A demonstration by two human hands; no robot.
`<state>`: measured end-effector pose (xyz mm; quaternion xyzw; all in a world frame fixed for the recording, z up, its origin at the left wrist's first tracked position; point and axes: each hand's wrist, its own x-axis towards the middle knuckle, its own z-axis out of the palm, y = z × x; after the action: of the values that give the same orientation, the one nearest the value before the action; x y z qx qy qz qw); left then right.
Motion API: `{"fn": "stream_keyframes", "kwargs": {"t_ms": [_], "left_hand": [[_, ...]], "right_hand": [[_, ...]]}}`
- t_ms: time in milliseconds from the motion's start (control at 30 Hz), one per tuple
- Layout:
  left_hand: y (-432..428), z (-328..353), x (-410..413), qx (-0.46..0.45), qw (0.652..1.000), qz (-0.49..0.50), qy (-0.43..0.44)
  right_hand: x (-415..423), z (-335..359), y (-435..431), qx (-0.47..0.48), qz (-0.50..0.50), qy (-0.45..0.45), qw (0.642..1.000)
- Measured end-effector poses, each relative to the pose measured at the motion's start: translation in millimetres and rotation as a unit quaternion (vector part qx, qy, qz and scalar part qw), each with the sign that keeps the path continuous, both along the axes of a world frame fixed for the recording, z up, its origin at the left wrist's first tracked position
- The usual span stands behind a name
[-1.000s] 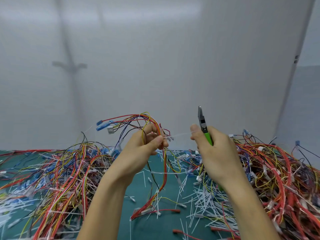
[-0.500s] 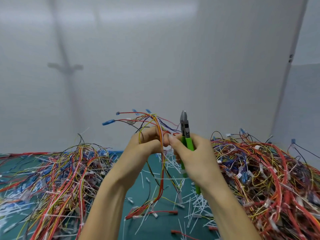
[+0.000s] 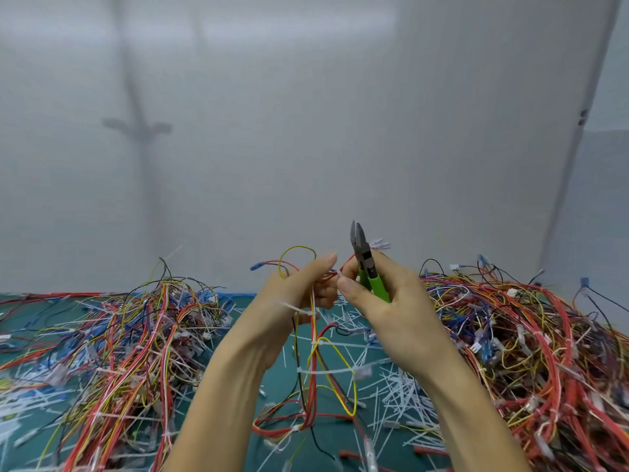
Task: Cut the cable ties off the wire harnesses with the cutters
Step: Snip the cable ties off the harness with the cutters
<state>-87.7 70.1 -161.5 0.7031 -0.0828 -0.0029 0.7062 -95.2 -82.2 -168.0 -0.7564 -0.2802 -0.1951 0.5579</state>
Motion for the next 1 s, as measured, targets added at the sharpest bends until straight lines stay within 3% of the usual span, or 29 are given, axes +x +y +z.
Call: {"fn": "stream_keyframes", "kwargs": {"t_ms": [133, 400, 500, 767, 1000], "left_hand": [[7.5, -0.9, -1.9, -0.066, 0.997, -0.035, -0.018], [19.2, 1.4, -3.2, 0.032, 0.991, 0.025, -0.125], [21.6, 2.3, -4.4, 0.007, 0.992, 0.021, -0.121], [26.1, 9.6, -12.6, 0.003, 0.994, 0.024, -0.109], [25.2, 9.4, -13.6, 0.043, 0.994, 0.021, -0.096]], "right_hand": [[2.1, -1.0, -5.3, 0.003, 0.012, 0.036, 0.999], [-3.0, 1.3, -5.2, -0.050, 0.027, 0.081, 0.995], [-6.6, 4.3, -10.3, -0.098, 0.051, 0.141, 0.984], [-10.3, 11.4, -30.2, -0.212, 0.018, 0.179, 0.960], [-19.0, 18.2, -36.4, -0.293, -0.065, 0.132, 0.945]]}}
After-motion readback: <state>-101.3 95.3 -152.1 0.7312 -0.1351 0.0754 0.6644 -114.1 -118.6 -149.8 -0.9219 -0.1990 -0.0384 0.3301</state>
